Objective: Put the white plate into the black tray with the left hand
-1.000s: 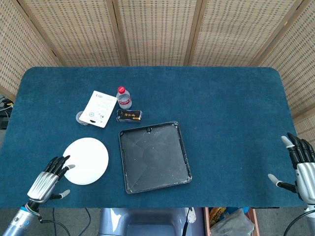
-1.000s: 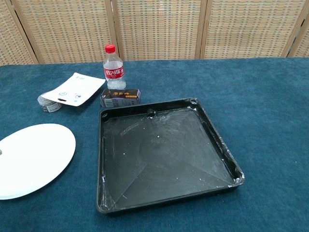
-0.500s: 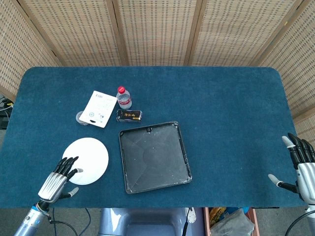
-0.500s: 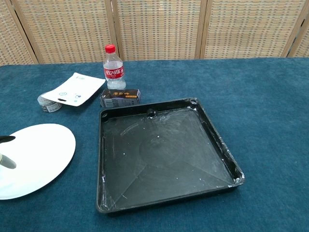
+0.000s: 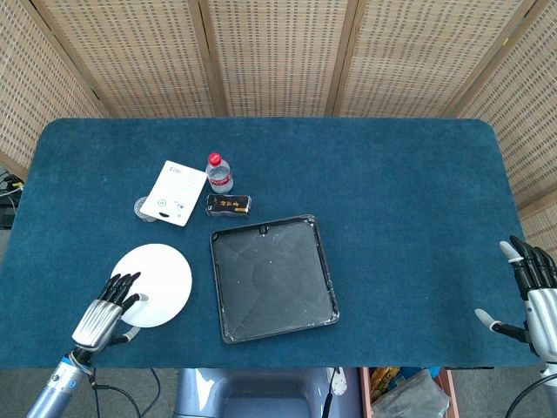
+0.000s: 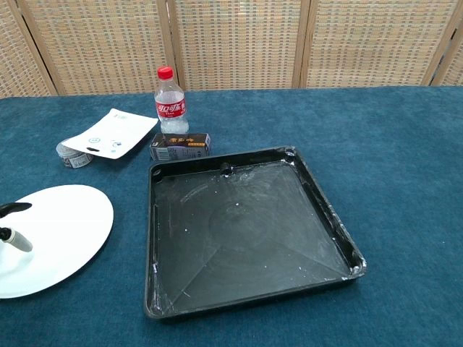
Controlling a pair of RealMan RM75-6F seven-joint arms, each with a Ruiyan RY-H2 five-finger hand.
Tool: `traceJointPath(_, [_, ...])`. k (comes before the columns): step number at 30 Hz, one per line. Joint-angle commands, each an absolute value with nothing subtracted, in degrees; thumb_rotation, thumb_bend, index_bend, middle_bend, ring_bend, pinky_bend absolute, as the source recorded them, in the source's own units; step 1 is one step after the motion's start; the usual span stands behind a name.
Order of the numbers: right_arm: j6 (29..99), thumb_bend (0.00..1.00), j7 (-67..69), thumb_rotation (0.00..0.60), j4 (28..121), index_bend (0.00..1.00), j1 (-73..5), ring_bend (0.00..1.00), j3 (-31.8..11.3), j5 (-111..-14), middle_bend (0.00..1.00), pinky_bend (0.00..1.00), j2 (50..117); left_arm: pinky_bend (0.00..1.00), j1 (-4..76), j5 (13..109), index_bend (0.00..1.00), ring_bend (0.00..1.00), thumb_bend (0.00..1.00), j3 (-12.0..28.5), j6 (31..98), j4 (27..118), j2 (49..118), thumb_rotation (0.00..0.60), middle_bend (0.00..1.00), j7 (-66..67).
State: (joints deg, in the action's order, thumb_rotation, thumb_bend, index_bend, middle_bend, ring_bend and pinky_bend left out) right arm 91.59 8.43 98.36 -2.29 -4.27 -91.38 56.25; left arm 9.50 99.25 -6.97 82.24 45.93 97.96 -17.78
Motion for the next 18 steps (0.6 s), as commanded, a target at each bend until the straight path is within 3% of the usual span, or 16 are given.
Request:
traceJointPath(1, [91.52, 0.00, 8.45, 0.600, 98.41, 0.00, -2.33, 0.00, -4.33, -91.25, 0.00, 0.00, 56.28, 0.00, 10.17, 98.99, 0.32, 0.00, 0.31, -6.74, 81.73, 45.91, 98.13, 0.600, 0.00, -17.13])
traceJointPath(8, [91.36, 0.00, 8.75, 0.600, 98.38, 0.00, -2.40, 0.00, -4.40, -91.07, 0.00, 0.00, 56.29, 0.00, 11.31, 97.85, 0.41, 0.00, 0.40, -5.85, 80.89, 45.79, 98.73, 0.600, 0.00, -16.99])
traceJointPath(18, [91.06, 0.00, 9.42, 0.600, 98.31, 0.00, -2.55, 0.00, -4.42, -90.96, 0.00, 0.00, 56.25, 0.00, 12.03, 96.70, 0.67, 0.00, 0.44, -2.95, 86.08, 47.38, 98.42, 0.600, 0.00, -22.94])
